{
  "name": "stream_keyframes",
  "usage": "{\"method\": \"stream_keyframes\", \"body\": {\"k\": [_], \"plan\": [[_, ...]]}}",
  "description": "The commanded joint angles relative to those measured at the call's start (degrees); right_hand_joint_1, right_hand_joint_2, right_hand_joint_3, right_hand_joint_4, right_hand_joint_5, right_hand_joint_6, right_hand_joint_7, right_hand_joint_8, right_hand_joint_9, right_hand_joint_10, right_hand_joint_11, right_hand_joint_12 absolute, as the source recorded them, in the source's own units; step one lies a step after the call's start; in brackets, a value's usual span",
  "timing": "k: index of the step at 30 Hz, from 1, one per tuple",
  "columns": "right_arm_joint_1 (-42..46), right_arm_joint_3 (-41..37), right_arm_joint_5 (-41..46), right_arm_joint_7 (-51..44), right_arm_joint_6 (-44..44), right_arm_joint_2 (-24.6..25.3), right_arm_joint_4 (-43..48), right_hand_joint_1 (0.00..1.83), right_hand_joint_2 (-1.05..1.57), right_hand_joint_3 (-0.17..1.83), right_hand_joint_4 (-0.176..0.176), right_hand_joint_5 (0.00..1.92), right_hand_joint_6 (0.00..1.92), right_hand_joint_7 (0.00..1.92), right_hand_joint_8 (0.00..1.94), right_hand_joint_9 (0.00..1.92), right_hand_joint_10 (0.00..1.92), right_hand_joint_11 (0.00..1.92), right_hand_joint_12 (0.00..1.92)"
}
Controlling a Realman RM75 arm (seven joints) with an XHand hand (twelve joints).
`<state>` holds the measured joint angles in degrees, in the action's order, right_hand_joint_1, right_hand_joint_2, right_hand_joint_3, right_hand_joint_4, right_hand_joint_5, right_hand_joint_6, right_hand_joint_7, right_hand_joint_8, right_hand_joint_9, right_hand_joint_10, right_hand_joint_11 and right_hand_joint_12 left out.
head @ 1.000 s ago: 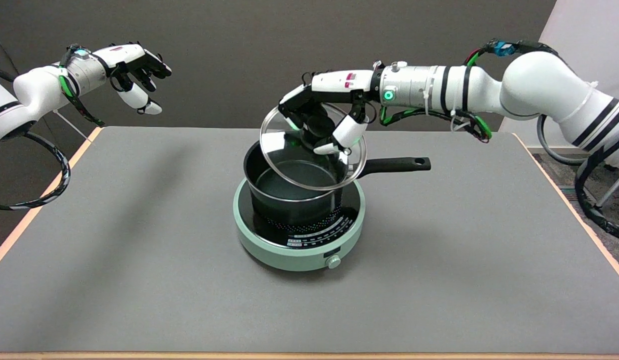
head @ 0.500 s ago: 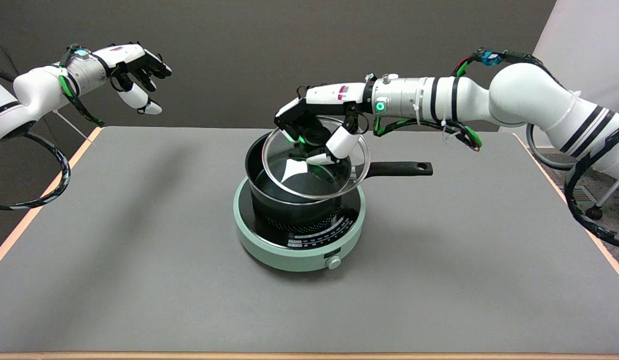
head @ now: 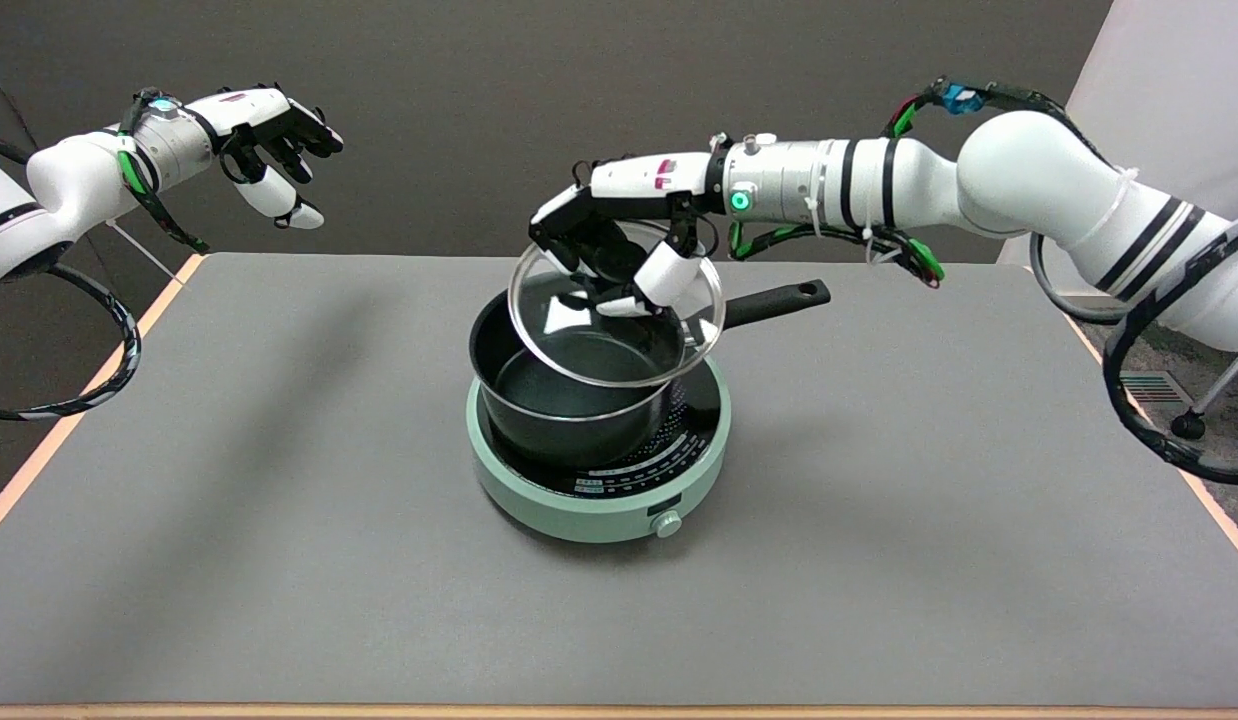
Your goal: Place the pot lid onto the pot.
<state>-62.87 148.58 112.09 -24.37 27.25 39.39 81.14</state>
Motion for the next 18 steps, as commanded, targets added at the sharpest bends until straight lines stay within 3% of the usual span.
{"method": "stream_keyframes", "body": {"k": [1, 10, 18], "plan": [[-3.72, 0.11, -2.54, 1.93, 1.4, 3.94, 0.04, 1.32, 0.85, 0.93, 0.132, 0.46, 1.8, 0.72, 1.77, 0.75, 1.92, 0.48, 1.92], [-3.85, 0.11, -11.81, 13.09, 1.53, 3.75, 4.5, 1.32, 0.85, 0.93, 0.132, 0.46, 1.8, 0.72, 1.76, 0.75, 1.92, 0.48, 1.92], [-3.22, 0.11, -12.5, 14.2, 1.53, 3.7, 5.48, 1.32, 0.85, 0.92, 0.132, 0.46, 1.79, 0.72, 1.76, 0.75, 1.92, 0.48, 1.92]]}}
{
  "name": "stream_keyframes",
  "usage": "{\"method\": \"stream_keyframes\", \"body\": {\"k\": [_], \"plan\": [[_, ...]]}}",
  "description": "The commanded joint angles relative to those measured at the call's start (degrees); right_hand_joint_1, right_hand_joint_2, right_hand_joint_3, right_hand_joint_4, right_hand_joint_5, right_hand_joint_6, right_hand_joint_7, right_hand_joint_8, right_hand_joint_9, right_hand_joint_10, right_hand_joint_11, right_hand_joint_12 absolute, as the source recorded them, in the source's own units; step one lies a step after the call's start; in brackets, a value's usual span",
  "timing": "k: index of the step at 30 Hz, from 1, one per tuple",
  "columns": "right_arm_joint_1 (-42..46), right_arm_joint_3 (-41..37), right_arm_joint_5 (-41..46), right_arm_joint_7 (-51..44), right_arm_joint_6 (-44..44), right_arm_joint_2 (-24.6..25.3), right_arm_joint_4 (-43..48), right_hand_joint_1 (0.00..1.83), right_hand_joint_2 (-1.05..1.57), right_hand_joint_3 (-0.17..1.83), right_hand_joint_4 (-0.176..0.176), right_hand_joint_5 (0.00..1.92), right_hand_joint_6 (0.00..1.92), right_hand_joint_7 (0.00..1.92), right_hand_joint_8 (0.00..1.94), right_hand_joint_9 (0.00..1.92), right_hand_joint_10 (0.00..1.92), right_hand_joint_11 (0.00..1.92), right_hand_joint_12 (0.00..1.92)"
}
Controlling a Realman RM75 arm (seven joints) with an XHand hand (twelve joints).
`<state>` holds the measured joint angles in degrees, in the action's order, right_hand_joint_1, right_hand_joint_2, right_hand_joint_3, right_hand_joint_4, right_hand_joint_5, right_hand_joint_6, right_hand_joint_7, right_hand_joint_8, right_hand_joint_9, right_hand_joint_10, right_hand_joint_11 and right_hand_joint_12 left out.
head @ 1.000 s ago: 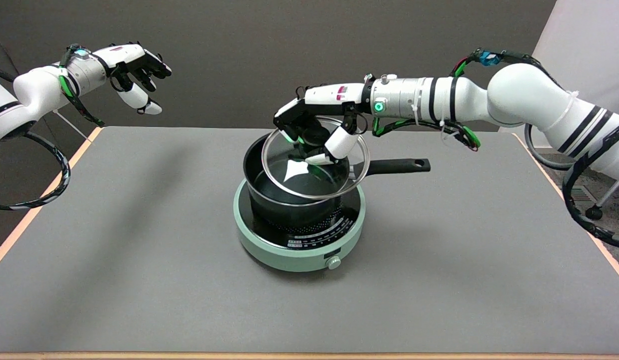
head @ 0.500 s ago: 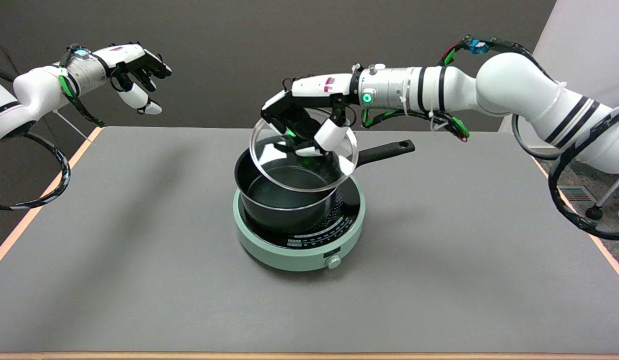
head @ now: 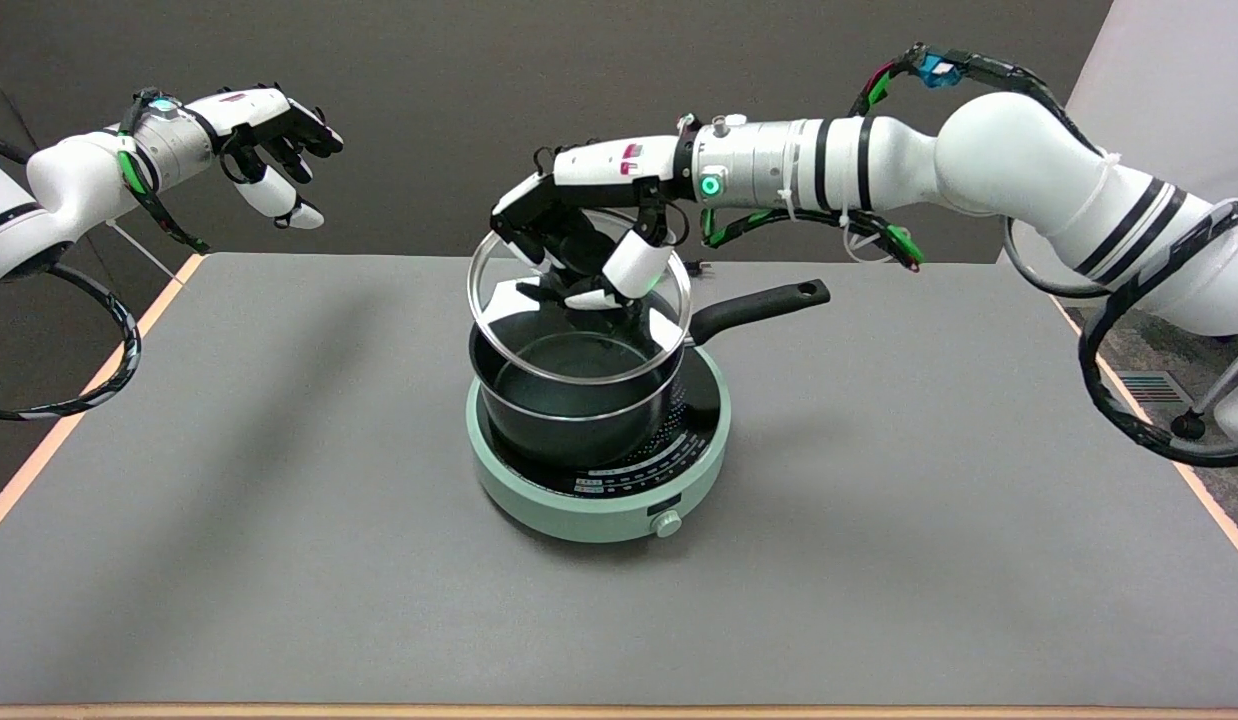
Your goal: Place the pot lid onto the pot.
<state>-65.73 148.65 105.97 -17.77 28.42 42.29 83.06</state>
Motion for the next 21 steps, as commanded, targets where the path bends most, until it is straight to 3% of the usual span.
{"method": "stream_keyframes", "body": {"k": [1, 21], "plan": [[-0.24, 0.03, -6.38, 7.6, 0.36, 0.8, 3.56, 1.32, 0.85, 0.92, 0.131, 0.46, 1.79, 0.72, 1.76, 0.75, 1.92, 0.48, 1.92], [2.42, -0.02, -6.14, 7.6, 0.2, 3.07, -2.44, 1.32, 0.85, 0.92, 0.132, 0.46, 1.79, 0.72, 1.75, 0.75, 1.92, 0.47, 1.92]]}}
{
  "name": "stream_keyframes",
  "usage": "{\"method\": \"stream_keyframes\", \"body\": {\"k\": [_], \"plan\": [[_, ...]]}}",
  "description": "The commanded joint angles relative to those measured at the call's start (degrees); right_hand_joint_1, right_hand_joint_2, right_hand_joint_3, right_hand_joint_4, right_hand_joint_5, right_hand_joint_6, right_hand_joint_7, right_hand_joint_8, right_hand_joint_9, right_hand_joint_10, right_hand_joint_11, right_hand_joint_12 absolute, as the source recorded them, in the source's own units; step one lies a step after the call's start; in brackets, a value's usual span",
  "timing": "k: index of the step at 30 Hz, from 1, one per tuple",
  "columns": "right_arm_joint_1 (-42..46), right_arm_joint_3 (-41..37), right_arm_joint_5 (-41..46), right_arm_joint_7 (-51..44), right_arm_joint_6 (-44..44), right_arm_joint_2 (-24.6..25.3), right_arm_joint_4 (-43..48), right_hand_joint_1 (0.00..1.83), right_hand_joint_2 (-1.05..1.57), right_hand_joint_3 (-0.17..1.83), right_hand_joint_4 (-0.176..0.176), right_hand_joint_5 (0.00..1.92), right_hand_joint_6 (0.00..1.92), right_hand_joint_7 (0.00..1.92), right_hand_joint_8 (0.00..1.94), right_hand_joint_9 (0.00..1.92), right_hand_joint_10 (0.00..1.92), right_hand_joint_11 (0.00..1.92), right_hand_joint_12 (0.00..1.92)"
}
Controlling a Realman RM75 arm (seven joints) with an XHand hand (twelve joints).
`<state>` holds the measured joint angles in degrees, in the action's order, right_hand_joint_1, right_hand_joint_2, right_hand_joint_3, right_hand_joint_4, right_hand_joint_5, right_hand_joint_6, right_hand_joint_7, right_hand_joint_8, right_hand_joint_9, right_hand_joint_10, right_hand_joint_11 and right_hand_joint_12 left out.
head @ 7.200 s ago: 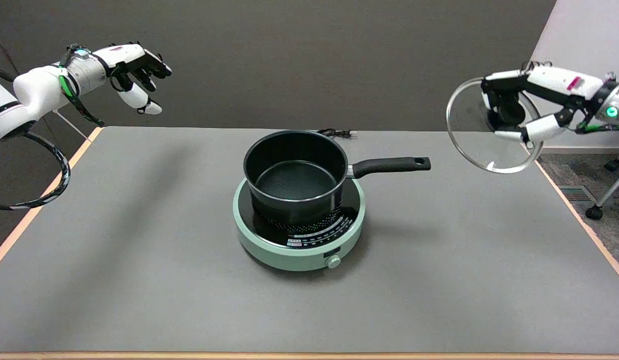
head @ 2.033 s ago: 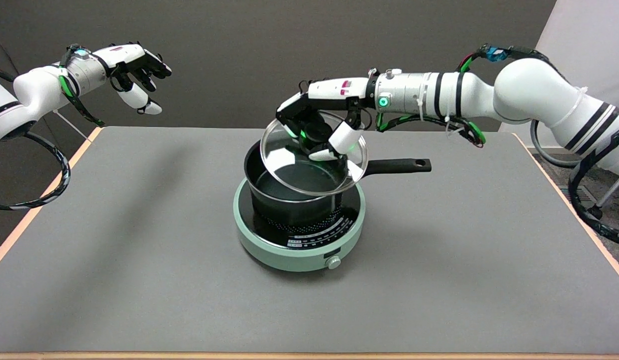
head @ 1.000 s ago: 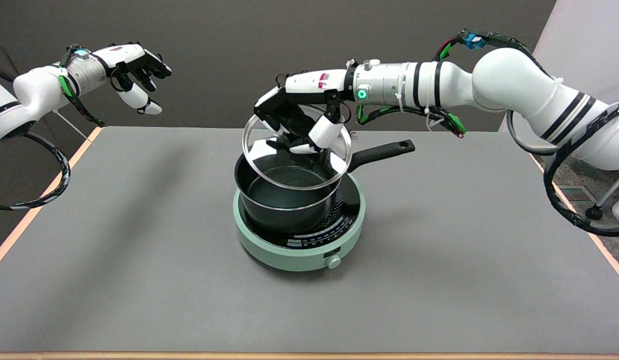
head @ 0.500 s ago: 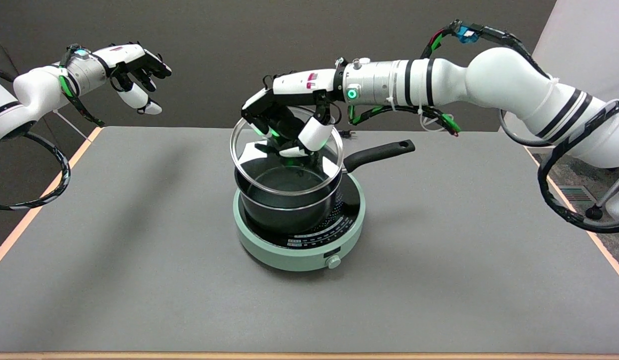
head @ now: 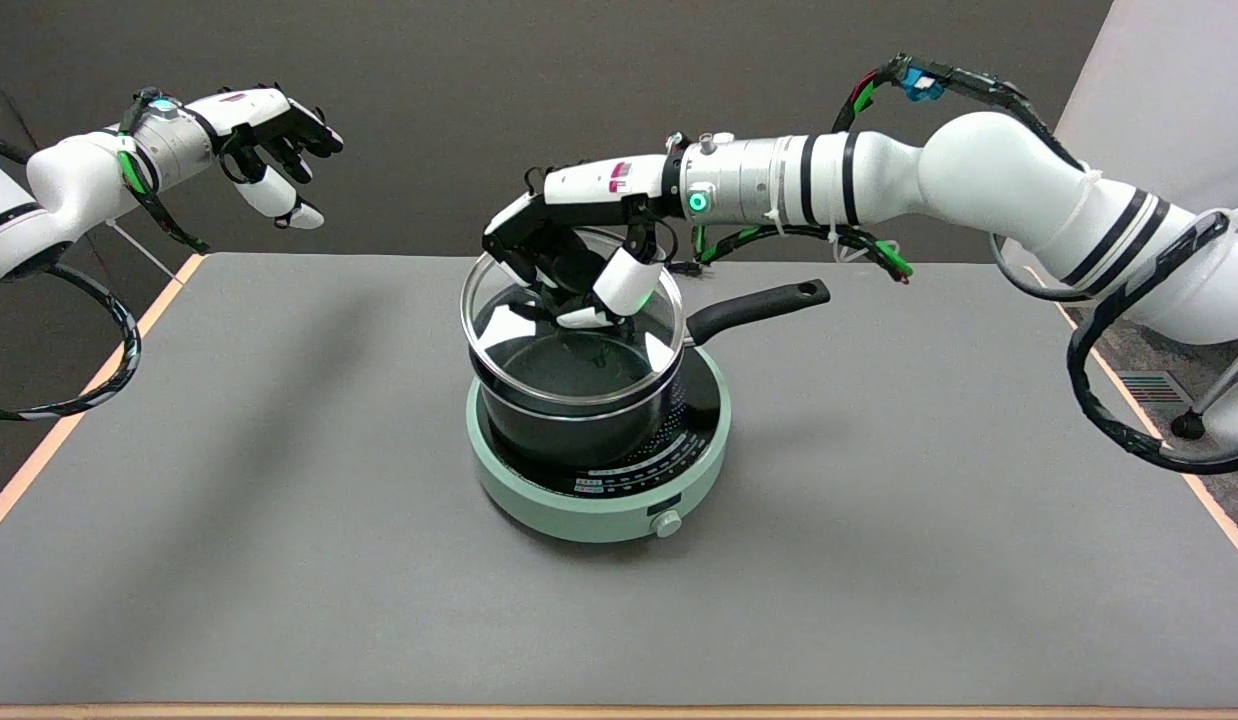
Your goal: Place the pot lid onto the pot.
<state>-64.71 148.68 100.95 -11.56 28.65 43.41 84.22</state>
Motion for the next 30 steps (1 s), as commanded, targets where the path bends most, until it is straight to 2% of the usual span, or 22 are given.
{"method": "stream_keyframes", "body": {"k": [1, 15, 30], "plan": [[1.42, 0.0, -1.09, 1.39, -0.03, 2.24, -4.03, 1.32, 0.85, 0.92, 0.132, 0.46, 1.79, 0.72, 1.75, 0.75, 1.92, 0.47, 1.92], [1.47, 0.0, -1.28, 1.42, 0.13, 3.36, -5.0, 1.32, 0.86, 0.91, 0.129, 0.46, 1.79, 0.72, 1.75, 0.74, 1.92, 0.47, 1.92], [1.6, 0.0, -1.33, 2.59, 0.37, 2.34, -3.73, 1.32, 0.86, 0.92, 0.129, 0.46, 1.79, 0.72, 1.76, 0.74, 1.92, 0.47, 1.92]]}}
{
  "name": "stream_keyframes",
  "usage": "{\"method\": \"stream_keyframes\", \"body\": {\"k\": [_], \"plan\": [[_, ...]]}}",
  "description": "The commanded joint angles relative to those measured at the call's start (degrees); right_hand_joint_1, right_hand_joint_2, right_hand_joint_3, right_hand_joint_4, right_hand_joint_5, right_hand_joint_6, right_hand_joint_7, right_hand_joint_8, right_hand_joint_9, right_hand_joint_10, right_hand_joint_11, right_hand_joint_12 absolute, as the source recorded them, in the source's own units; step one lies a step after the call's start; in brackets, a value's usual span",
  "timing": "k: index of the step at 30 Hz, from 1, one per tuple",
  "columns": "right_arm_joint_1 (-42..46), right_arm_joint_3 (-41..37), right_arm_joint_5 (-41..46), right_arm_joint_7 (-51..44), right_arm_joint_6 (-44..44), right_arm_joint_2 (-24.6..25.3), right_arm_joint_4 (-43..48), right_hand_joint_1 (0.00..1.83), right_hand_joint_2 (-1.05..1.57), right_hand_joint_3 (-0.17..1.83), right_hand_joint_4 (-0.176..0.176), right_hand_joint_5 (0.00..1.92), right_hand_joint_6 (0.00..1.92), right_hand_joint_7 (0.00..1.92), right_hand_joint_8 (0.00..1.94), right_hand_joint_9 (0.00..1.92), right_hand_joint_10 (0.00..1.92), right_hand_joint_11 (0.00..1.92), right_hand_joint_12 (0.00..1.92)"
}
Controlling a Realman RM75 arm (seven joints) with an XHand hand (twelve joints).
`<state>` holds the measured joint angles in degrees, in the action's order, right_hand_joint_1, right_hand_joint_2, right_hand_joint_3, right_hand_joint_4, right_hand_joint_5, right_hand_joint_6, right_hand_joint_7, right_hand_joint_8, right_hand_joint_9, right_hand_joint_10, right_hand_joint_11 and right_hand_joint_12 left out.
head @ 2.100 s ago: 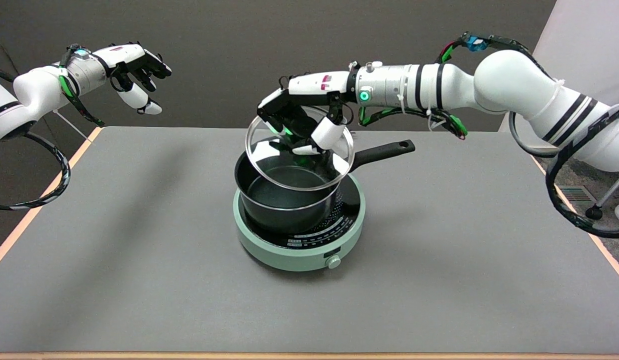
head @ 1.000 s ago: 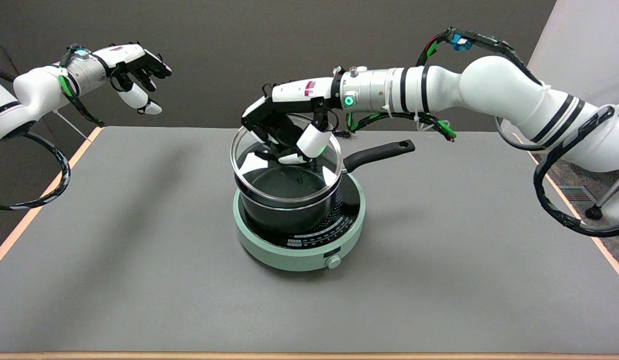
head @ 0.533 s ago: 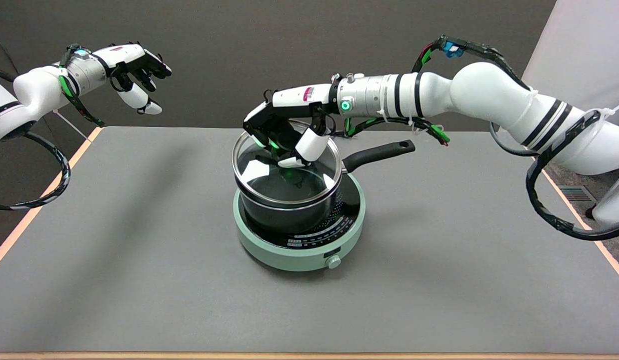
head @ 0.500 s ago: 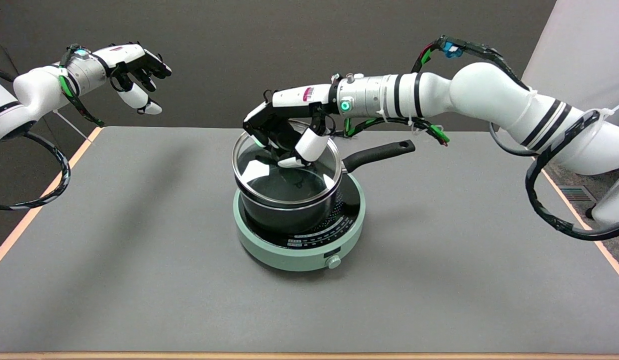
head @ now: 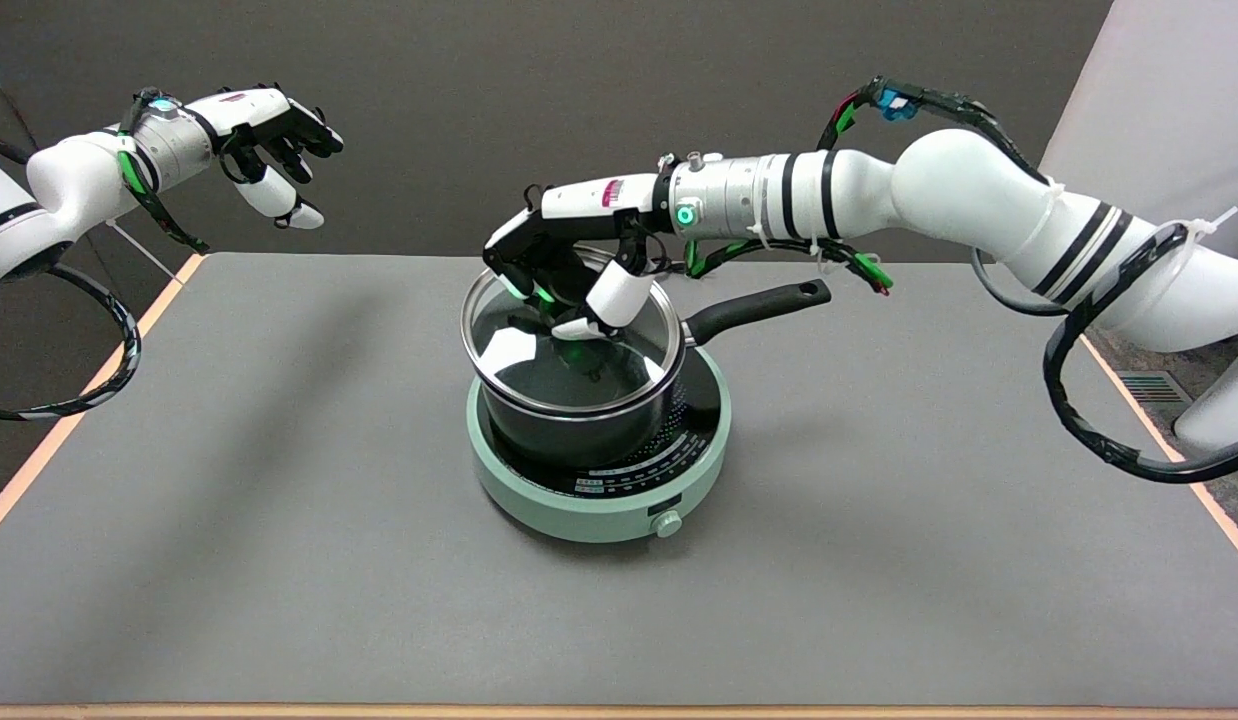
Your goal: Place the pot lid onto the pot.
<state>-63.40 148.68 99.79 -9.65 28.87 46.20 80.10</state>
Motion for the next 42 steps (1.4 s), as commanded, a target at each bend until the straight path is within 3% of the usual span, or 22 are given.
{"method": "stream_keyframes", "body": {"k": [1, 7, 25, 33, 35, 36, 42], "plan": [[0.25, 0.0, -0.12, 0.68, 0.16, -0.56, 0.45, 1.32, 0.86, 0.92, 0.129, 0.46, 1.79, 0.72, 1.76, 0.74, 1.92, 0.47, 1.92], [0.36, 0.0, -0.2, 0.68, 0.16, -1.04, 1.09, 1.32, 0.87, 0.91, 0.128, 0.45, 1.79, 0.71, 1.76, 0.73, 1.92, 0.41, 1.92], [-0.54, 0.0, -0.26, 0.76, 0.43, -1.62, 1.42, 1.32, 0.85, 0.94, 0.129, 0.47, 1.79, 0.72, 1.77, 0.73, 1.92, 0.47, 1.92], [-2.55, 0.16, -4.85, 5.14, 1.2, -3.49, 5.15, 1.32, 0.86, 0.93, 0.125, 0.46, 1.78, 0.71, 1.77, 0.73, 1.92, 0.4, 1.92], [-6.05, 7.19, -3.54, 6.99, 3.0, -5.13, 12.29, 1.32, 0.86, 0.92, 0.125, 0.45, 1.78, 0.71, 1.78, 0.73, 1.92, 0.36, 1.92], [-2.55, 0.17, -5.74, 6.9, 1.36, -4.4, 6.11, 1.32, 0.86, 0.92, 0.126, 0.45, 1.78, 0.71, 1.78, 0.73, 1.92, 0.36, 1.92], [-3.21, -0.54, -5.61, 10.74, 1.83, -6.64, 6.26, 1.32, 0.86, 0.92, 0.126, 0.46, 1.78, 0.71, 1.78, 0.73, 1.92, 0.35, 1.92]]}}
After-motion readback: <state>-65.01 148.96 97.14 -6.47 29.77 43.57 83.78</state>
